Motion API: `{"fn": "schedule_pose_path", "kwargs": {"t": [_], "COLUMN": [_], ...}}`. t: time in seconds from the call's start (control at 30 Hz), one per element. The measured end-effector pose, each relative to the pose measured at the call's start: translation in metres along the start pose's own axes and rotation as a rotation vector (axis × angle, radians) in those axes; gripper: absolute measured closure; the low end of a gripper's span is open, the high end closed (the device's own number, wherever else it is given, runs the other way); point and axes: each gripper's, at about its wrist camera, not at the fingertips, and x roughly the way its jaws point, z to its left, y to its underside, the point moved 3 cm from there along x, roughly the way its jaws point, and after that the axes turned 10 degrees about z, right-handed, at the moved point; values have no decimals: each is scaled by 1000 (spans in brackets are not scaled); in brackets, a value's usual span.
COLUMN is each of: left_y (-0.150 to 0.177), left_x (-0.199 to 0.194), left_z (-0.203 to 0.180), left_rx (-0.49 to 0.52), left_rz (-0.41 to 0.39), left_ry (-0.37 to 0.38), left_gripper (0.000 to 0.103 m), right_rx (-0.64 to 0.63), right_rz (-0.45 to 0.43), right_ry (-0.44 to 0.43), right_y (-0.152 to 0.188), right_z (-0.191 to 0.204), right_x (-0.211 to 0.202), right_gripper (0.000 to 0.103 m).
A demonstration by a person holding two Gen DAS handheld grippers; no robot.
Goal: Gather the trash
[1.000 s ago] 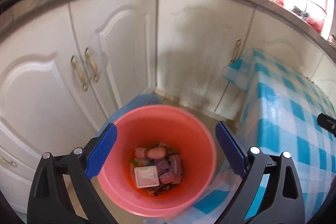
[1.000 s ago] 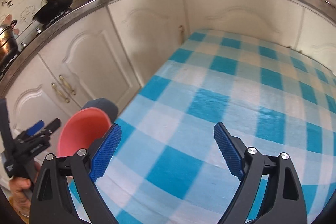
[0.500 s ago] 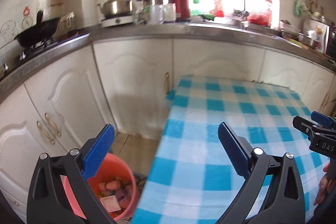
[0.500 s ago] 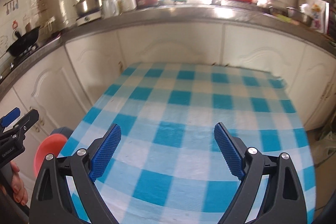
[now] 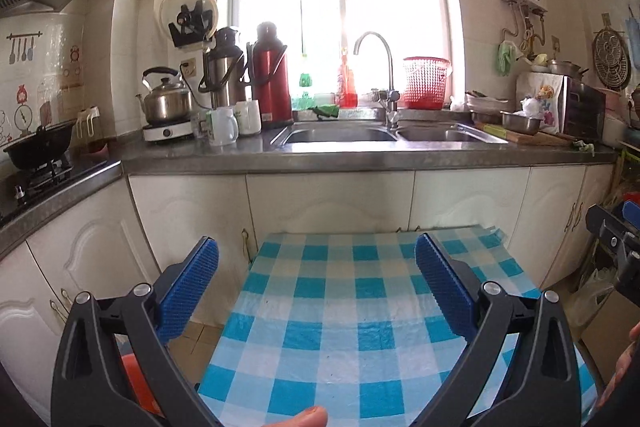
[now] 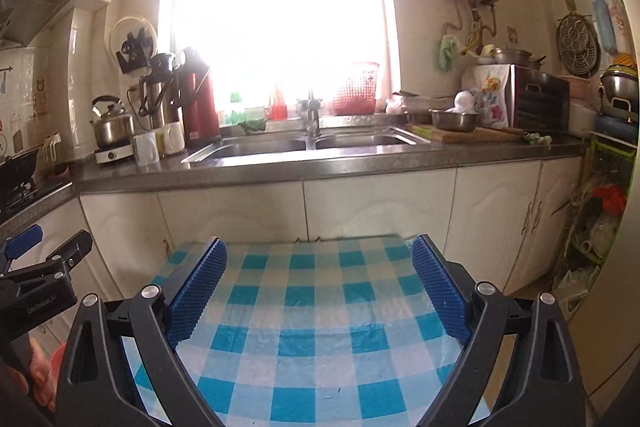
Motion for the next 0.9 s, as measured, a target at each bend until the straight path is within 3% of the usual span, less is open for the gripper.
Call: {"fn": "schedule_pose_path", "kwargs": {"t": [0.1,0.37,0.9], "left_y": [-11,-24,-26], "left_x": [-18,-53,-83], "left_z": [-15,-32,-26], "left_rx": [15,9,-8], "left_rz": [-60,-128,-196], "left_ry": [-1,38,61], "left_gripper": [4,4,4], "right_rx": [13,13,-5], "right_rz": [-63,-167,-227], "right_ry": [12,20,42], "right_y": [-9,-20,-21], "right_z": [-9,-14,-4], "right_x": [-27,-82,-113], "right_gripper": [9,8,7]}}
